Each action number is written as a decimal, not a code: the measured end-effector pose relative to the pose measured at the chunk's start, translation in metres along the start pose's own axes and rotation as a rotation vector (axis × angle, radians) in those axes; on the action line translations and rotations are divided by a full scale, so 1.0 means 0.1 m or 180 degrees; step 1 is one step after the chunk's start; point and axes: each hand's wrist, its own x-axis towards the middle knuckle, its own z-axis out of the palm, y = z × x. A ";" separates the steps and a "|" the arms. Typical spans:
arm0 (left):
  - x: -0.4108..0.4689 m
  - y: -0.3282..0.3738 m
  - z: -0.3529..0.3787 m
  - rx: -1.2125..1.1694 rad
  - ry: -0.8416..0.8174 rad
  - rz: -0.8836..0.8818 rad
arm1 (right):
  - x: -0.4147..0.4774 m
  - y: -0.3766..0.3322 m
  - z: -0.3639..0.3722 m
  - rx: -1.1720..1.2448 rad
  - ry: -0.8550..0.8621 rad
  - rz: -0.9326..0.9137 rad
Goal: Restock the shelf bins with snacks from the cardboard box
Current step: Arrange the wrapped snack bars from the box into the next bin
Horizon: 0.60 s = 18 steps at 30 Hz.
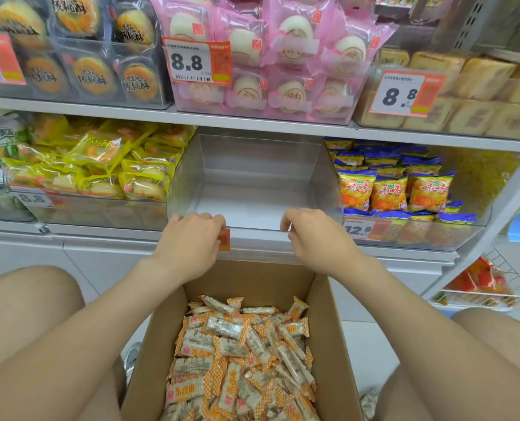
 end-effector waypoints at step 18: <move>-0.64 0.37 1.65 -0.0088 -0.2758 0.0792 | -0.45 -0.39 1.29 -0.1038 -0.2272 -0.0851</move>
